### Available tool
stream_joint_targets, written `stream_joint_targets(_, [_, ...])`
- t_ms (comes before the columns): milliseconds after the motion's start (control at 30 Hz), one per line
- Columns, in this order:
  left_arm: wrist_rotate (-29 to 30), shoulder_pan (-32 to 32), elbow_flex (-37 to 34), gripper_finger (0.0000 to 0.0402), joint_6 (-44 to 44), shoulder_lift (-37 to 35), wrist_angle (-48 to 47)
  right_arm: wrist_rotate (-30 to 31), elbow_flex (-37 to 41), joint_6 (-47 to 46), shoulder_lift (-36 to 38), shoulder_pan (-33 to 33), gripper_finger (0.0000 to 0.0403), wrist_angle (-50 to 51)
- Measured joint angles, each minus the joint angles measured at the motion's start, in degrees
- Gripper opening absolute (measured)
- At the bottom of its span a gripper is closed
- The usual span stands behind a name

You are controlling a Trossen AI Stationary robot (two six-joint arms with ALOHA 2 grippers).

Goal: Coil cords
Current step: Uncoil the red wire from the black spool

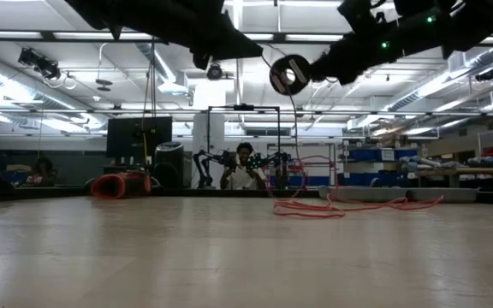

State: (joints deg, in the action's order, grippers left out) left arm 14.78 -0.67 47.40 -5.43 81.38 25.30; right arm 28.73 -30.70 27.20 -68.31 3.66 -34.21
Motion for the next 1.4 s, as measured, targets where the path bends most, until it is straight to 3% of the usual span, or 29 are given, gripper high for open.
stream_joint_targets(367, [-0.05,0.0,0.08,0.0,-0.38,0.0,2.47,1.72,-8.11,3.88,-9.07,-0.12,0.0,-1.11])
stream_joint_targets(533, [1.59,-0.07,0.15,0.0,-0.31,0.0,-3.17,1.71,-12.54,4.01,-12.22,-0.27,0.0,-1.22])
stream_joint_targets(833, [15.67,-0.07,0.15,0.0,0.35,0.0,-16.15,1.88,-16.26,5.74,-10.44,-3.44,0.0,-1.48])
stream_joint_targets(1067, [29.44,-0.07,0.06,0.0,-1.48,-0.2,-23.32,3.59,-16.26,6.03,-7.68,-8.47,0.0,6.07])
stream_joint_targets(1300, [29.56,2.01,0.06,0.0,-6.1,-0.7,-19.96,13.75,-16.24,5.5,-7.39,-10.85,0.0,20.1])
stream_joint_targets(1400, [23.76,3.32,0.06,0.0,-8.13,-0.7,-16.81,16.92,-16.24,3.16,-7.41,-10.08,0.0,24.12])
